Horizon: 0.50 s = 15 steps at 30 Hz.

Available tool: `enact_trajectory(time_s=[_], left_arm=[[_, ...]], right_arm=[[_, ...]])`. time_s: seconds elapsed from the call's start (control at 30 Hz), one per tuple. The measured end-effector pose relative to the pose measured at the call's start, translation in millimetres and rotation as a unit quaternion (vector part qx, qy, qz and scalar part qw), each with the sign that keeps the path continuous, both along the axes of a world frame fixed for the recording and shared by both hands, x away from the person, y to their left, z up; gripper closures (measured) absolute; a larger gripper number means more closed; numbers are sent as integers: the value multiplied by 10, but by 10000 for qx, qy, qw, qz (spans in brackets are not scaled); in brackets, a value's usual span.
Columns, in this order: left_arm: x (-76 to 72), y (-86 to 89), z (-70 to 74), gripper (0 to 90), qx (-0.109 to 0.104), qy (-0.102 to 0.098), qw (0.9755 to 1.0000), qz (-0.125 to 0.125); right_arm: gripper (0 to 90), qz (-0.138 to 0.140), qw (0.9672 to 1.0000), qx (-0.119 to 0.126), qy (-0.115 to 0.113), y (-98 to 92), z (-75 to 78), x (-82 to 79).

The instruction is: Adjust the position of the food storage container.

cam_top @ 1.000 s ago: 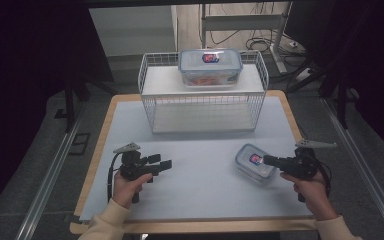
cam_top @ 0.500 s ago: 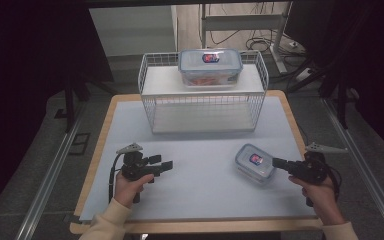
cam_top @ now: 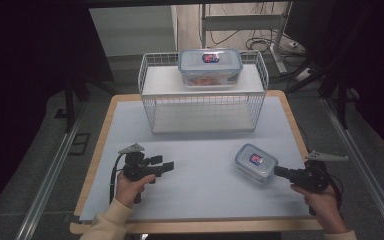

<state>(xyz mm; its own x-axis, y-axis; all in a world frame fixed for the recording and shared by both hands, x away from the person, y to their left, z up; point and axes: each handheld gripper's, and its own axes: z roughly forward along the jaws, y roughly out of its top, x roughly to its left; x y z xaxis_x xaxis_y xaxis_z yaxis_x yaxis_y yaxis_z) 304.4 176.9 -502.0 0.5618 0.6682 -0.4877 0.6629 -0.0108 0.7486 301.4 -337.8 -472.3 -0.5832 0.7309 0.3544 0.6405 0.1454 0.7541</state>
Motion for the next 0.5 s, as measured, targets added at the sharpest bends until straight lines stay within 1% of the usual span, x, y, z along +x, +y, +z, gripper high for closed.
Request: enact_trajectory(time_s=[0.07, 0.1, 0.13, 0.17, 0.2, 0.3, 0.33, 0.37, 0.4, 0.43, 0.47, 0.5], left_arm=[[-1, -4, -7, 290, 19, 7, 10000, -8], [6, -5, -22, 290, 25, 30, 10000, -14], [6, -5, -22, 290, 25, 30, 10000, -14], [11, -3, -31, 290, 34, 46, 10000, -8], [11, -3, -31, 290, 34, 46, 10000, -8], [12, 5, -36, 290, 26, 46, 10000, 10], [12, 5, -36, 290, 26, 46, 10000, 10], [12, 9, -35, 290, 30, 37, 10000, 19], [12, 9, -35, 290, 30, 37, 10000, 19], [11, 7, -36, 290, 31, 33, 10000, 18], [11, 7, -36, 290, 31, 33, 10000, 18], [10, 4, -37, 290, 30, 40, 10000, 14]], right_arm=[[894, 64, 9999, -78, 23, 24, -27, -33], [894, 144, 9997, -172, 56, 55, -52, -64], [894, 144, 9997, -172, 56, 55, -52, -64], [894, 171, 9995, -253, 73, 71, -66, -73], [894, 171, 9995, -253, 73, 71, -66, -73], [894, 27, 9994, -312, 128, 21, -90, -45], [894, 27, 9994, -312, 128, 21, -90, -45], [894, -117, 9991, -384, 142, -27, -108, -30], [894, -117, 9991, -384, 142, -27, -108, -30], [895, -242, 9984, -488, 178, -59, -120, -16], [895, -242, 9984, -488, 178, -59, -120, -16], [895, -338, 9976, -566, 195, -70, -135, -2]])
